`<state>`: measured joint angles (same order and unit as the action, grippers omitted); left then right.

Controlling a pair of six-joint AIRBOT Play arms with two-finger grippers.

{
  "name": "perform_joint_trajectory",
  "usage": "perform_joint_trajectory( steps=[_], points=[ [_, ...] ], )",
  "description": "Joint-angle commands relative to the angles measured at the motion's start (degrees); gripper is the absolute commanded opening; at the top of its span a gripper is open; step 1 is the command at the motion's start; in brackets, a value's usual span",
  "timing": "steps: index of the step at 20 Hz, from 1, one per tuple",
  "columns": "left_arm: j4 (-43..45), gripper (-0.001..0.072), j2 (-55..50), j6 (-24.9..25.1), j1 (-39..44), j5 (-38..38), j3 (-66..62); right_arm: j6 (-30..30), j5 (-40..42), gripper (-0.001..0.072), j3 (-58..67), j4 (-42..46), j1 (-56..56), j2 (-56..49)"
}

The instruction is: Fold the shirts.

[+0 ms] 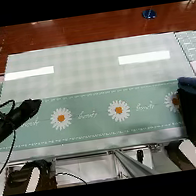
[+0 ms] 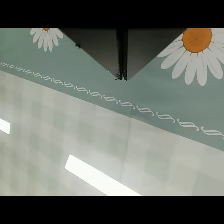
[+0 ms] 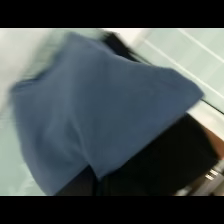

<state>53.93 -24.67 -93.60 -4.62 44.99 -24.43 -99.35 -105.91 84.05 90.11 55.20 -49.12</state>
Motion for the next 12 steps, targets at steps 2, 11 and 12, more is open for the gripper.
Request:
perform_joint_trajectory(
  steps=[2,11,12],
  points=[
    [0.0,0.0023,0.0,0.1,0.0,-0.6,0.0,2.2,-0.4,0.0024,-13.4,9.2,6.1,6.9],
    [-0.3,0.0022,-7.5,6.1,0.0,-2.8,-11.6,0.8,4.5,0.0015,2.0,-13.2,-0.5,-8.7],
    [-2.3,0.0022,-10.9,7.5,0.0,-2.4,-16.7,0.6,8.5,0.0019,4.8,-22.8,-3.4,-10.9]
  ],
)
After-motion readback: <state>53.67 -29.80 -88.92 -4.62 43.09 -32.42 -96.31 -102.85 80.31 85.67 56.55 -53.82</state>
